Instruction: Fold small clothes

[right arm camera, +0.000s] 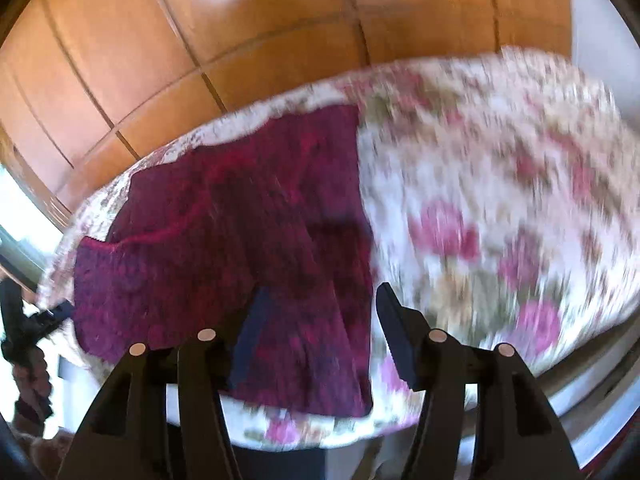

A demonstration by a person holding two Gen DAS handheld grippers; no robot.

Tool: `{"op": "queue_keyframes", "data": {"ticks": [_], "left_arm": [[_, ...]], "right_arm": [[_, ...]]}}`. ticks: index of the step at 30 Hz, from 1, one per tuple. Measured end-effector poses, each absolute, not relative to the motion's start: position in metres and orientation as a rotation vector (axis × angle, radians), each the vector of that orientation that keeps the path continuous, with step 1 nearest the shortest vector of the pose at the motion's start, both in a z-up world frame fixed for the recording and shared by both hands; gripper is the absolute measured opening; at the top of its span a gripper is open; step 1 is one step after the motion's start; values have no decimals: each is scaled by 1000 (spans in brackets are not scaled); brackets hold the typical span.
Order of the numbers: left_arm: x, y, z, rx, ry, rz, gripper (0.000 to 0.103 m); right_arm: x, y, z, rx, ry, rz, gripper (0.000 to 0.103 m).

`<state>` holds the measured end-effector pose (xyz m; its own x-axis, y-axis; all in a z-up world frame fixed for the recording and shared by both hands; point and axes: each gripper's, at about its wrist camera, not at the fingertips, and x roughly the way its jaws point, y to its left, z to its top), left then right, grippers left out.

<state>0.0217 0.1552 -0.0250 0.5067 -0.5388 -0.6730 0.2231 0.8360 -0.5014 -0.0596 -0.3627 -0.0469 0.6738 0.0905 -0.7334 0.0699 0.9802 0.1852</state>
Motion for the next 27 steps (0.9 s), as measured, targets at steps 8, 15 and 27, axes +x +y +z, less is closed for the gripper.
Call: {"op": "queue_keyframes", "data": {"ticks": [8, 15, 27], "left_arm": [[64, 112, -17, -207, 883, -541, 53], [66, 105, -21, -181, 867, -581, 15], [66, 110, 35, -180, 713, -548, 14]], "right_arm": [[-15, -313, -46, -77, 804, 11, 43], [-23, -324, -52, -108, 828, -16, 18], [-13, -335, 5, 26, 716, 8, 18]]}}
